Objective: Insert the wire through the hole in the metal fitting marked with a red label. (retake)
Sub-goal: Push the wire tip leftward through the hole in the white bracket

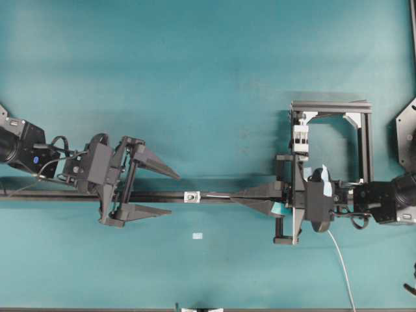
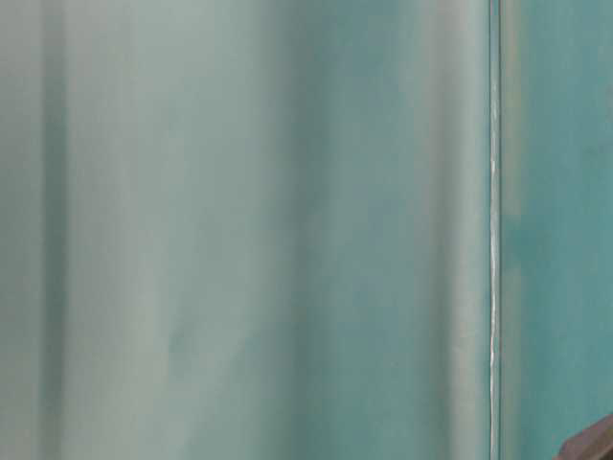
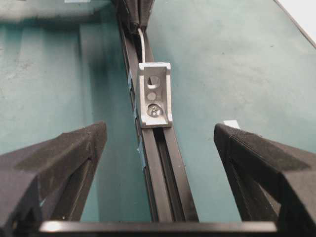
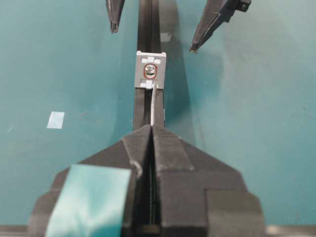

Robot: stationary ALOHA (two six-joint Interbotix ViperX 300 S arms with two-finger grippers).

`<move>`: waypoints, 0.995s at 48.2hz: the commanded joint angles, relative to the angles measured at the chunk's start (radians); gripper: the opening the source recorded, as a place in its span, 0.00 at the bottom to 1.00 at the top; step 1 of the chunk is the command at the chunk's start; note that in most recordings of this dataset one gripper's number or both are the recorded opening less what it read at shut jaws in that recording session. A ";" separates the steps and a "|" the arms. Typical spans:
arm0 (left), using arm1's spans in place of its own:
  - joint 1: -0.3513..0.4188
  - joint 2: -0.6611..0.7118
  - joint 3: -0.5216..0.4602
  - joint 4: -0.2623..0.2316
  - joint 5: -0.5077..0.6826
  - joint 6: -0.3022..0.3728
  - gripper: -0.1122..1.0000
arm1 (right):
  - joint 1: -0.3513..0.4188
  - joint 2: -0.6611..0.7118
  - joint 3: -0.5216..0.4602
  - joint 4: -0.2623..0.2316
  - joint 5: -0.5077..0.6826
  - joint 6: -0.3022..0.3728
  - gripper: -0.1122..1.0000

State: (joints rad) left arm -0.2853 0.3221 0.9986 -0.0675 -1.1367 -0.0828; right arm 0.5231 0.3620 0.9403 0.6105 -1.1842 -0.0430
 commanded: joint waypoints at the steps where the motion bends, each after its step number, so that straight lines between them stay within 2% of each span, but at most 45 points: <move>1: 0.002 -0.014 -0.015 -0.002 -0.003 -0.006 0.70 | 0.006 -0.015 -0.011 -0.003 -0.009 0.002 0.13; 48: 0.002 -0.014 -0.040 -0.002 0.021 -0.012 0.70 | -0.003 0.020 -0.044 -0.003 -0.023 -0.008 0.13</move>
State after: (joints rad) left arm -0.2853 0.3221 0.9710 -0.0675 -1.1106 -0.0951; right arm 0.5231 0.3958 0.9066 0.6105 -1.1996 -0.0476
